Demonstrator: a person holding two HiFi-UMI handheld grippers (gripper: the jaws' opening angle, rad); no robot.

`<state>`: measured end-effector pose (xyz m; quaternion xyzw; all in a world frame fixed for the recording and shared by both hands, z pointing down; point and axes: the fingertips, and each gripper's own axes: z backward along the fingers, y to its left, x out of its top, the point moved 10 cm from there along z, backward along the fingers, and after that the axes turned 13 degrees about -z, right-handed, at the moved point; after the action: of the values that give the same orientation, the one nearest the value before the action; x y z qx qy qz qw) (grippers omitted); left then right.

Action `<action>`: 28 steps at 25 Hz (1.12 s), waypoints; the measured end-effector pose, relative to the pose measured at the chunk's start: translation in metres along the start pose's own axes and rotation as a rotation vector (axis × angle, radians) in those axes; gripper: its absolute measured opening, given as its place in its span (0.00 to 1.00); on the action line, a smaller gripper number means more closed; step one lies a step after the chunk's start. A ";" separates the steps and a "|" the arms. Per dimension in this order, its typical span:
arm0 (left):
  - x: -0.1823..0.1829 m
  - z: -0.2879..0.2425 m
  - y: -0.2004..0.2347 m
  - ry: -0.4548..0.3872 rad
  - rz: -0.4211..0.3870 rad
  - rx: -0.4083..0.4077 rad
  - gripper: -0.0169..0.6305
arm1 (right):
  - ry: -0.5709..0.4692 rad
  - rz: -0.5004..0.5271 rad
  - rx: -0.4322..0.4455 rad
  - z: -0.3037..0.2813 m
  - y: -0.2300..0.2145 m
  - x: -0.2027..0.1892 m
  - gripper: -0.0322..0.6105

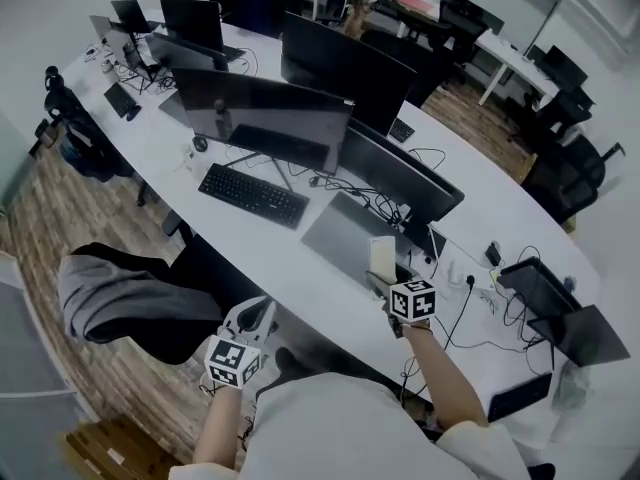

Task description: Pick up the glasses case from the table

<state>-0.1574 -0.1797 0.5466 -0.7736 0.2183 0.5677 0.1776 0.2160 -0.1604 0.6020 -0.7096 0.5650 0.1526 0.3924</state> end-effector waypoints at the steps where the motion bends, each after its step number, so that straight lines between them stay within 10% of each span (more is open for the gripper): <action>1: 0.002 0.000 -0.001 -0.003 -0.002 0.001 0.05 | -0.019 0.002 0.009 0.008 0.002 0.005 0.54; 28: 0.054 0.019 -0.008 -0.079 -0.009 0.066 0.05 | -0.452 0.076 0.156 0.173 0.039 0.089 0.54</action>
<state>-0.1538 -0.1702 0.4900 -0.7454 0.2263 0.5893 0.2143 0.2471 -0.0971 0.4165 -0.6033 0.4991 0.2783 0.5564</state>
